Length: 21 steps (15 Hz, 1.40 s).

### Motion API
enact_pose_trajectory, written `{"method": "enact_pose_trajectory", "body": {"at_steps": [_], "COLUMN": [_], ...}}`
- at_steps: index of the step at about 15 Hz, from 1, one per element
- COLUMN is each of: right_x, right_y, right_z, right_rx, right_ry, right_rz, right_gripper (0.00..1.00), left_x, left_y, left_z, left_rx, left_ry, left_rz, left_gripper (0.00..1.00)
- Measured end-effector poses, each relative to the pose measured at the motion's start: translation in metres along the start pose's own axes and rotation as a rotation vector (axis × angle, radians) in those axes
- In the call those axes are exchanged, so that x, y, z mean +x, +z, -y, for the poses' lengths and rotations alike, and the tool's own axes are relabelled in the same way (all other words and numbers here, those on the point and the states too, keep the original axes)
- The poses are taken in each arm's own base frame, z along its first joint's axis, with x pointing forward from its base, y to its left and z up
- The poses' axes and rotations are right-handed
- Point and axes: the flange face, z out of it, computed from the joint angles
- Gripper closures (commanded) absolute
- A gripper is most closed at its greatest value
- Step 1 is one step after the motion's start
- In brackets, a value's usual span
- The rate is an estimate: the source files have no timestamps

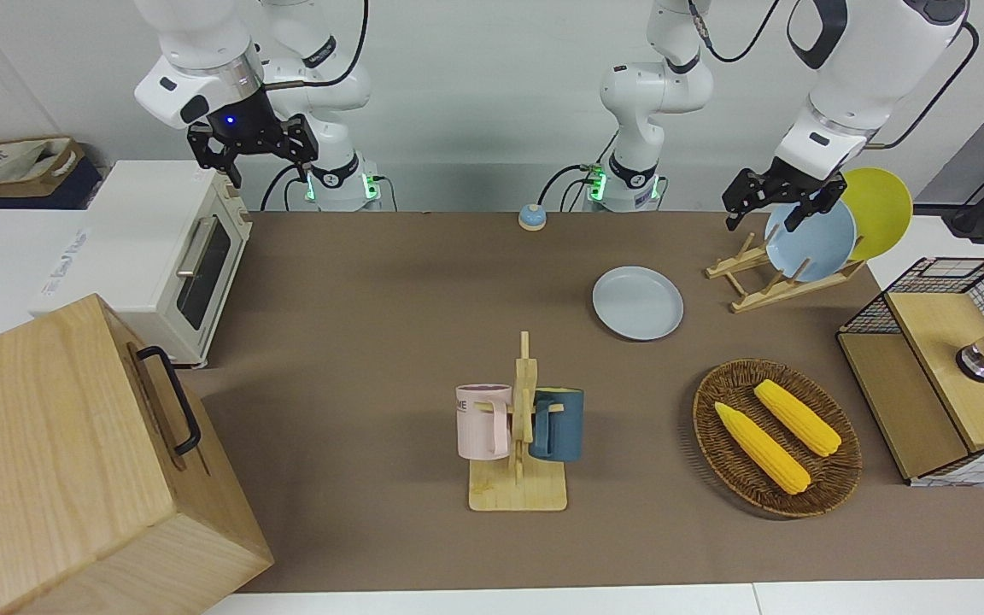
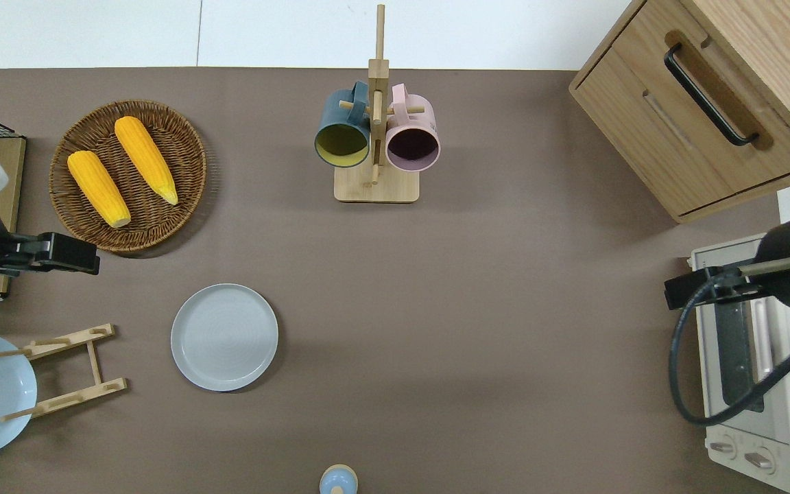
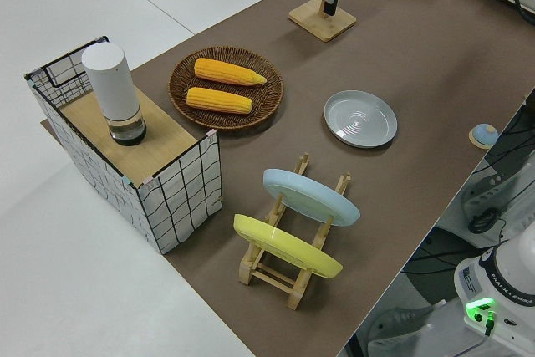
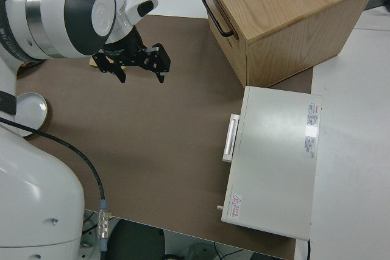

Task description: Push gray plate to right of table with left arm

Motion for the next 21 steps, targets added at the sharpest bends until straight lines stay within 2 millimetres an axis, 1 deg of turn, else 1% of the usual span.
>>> {"method": "enact_pose_trajectory", "body": {"at_steps": [4, 11, 15, 21], "right_x": [0.000, 0.000, 0.000, 0.000], "right_y": [0.000, 0.000, 0.000, 0.000], "right_z": [0.000, 0.000, 0.000, 0.000], "right_rx": [0.000, 0.000, 0.000, 0.000], "right_ry": [0.000, 0.000, 0.000, 0.000], "right_rz": [0.000, 0.000, 0.000, 0.000], "right_gripper": [0.017, 0.017, 0.017, 0.017], "left_x": [-0.006, -0.034, -0.040, -0.049], "left_y": [0.002, 0.024, 0.042, 0.080], "left_z": [-0.004, -0.005, -0.005, -0.004], "left_rx": [0.001, 0.003, 0.003, 0.005], "left_ry": [-0.037, -0.040, -0.041, -0.042], "left_rz": [0.014, 0.054, 0.053, 0.044], "left_gripper": [0.01, 0.01, 0.01, 0.01]}}
